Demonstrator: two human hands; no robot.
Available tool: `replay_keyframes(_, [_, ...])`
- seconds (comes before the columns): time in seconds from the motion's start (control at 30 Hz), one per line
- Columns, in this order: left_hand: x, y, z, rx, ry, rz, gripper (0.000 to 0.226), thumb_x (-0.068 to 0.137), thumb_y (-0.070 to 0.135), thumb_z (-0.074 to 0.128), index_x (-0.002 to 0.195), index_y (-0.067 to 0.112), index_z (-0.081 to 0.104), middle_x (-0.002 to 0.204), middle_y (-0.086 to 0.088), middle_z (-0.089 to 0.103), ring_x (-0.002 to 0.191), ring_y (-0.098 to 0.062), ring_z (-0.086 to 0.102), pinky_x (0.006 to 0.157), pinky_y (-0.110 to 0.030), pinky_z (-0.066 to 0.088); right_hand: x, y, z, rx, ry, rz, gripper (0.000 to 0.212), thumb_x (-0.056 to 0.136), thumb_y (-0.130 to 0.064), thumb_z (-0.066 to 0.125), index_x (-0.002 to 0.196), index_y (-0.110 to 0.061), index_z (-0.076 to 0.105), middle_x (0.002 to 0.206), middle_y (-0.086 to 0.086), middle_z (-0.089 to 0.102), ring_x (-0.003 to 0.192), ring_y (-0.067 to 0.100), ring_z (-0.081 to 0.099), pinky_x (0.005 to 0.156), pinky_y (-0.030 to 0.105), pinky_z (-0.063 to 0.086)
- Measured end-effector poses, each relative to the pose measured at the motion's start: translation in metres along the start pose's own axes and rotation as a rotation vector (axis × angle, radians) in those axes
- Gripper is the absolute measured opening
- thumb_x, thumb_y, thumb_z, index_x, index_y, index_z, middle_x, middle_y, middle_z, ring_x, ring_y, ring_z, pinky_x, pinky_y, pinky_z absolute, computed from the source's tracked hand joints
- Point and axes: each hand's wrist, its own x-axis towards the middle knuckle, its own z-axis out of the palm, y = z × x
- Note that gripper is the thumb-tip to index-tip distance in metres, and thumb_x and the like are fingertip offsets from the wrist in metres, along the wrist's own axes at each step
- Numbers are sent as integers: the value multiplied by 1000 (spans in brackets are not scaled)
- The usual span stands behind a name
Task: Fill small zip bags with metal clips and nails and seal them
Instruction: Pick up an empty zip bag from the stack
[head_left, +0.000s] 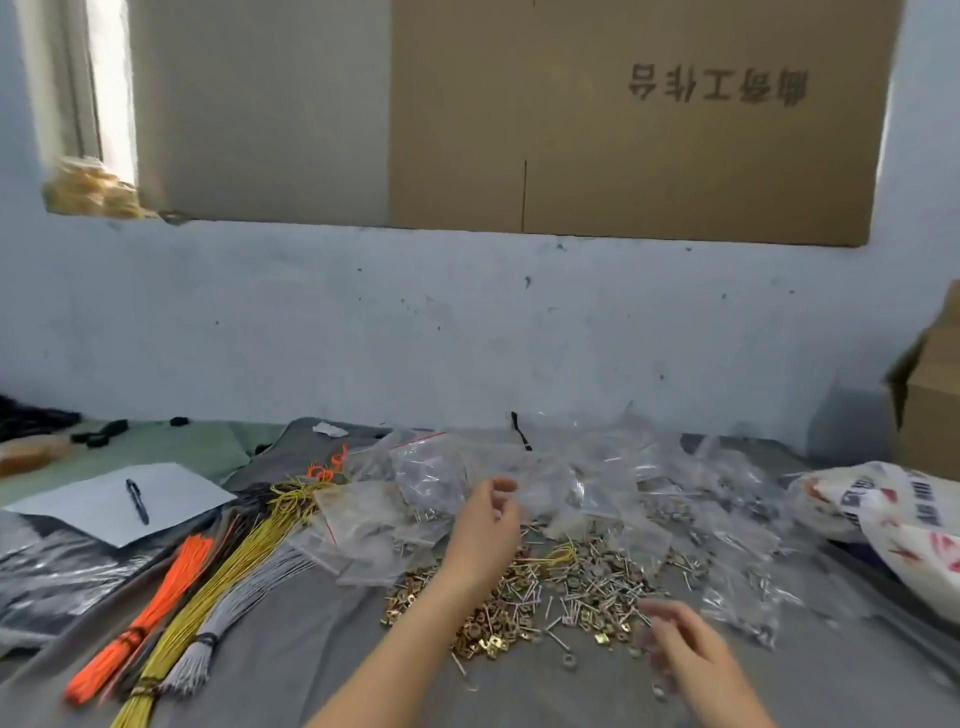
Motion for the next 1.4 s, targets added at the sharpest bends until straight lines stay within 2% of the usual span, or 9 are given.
replay_keyframes(0.23, [84,-149,21,497,-92,-25,18,99,29,50,116,32,52,104,15,62,81,3,60,76,-22,55,134,39,84,148,-37,50,24,103,-10,48,106,-24,68,85,1,72,63,9,65,56,22,49])
replay_keyframes(0.47, [177,-214,43,894,-403,91,42,98,25,53,140,23,49,141,-4,51,125,-21,52,108,-41,42,223,63,105,390,110,70,26,102,-11,47,101,-24,70,81,-5,72,66,7,65,53,19,49])
replay_keyframes(0.63, [186,-214,38,1054,-329,188,22,101,35,48,117,33,61,118,6,66,108,-17,61,103,-44,44,225,65,107,325,96,52,29,102,-10,46,101,-26,70,78,-11,72,67,7,65,58,20,51])
replay_keyframes(0.83, [171,-167,20,796,-10,275,28,103,34,43,103,19,66,91,1,72,80,-20,66,77,-40,54,199,62,100,227,50,39,28,103,-13,46,105,-29,69,89,-4,73,70,6,67,64,22,52])
replay_keyframes(1.0, [142,-109,3,196,117,250,16,101,26,51,99,29,67,78,11,70,76,-1,66,69,-17,51,175,58,111,265,-128,78,17,98,-36,59,114,-43,63,108,-10,73,96,12,71,83,33,55])
replay_keyframes(1.1, [128,-97,-2,-62,107,118,18,101,23,51,100,24,69,80,9,73,72,-5,66,66,-17,52,164,55,121,356,-277,139,49,77,-62,66,122,-48,52,120,-16,68,106,7,69,95,37,55])
replay_keyframes(1.17, [123,-102,-4,-123,79,8,20,101,24,51,100,23,71,80,8,74,71,-7,65,67,-21,54,161,52,126,445,-305,149,52,77,-59,67,124,-40,56,118,-11,71,104,12,71,87,35,59])
replay_keyframes(1.27, [122,-116,-6,-146,61,-130,24,100,29,52,94,24,74,80,10,73,67,-5,65,62,-19,54,162,46,128,565,-252,185,29,87,-35,65,110,-21,73,102,3,76,85,17,74,69,29,59])
replay_keyframes(1.4, [124,-128,-6,-167,83,-206,28,98,29,55,83,17,75,77,2,71,67,-12,64,69,-29,53,167,46,126,550,-174,165,21,85,-32,66,96,-20,80,88,4,75,72,15,68,62,30,55])
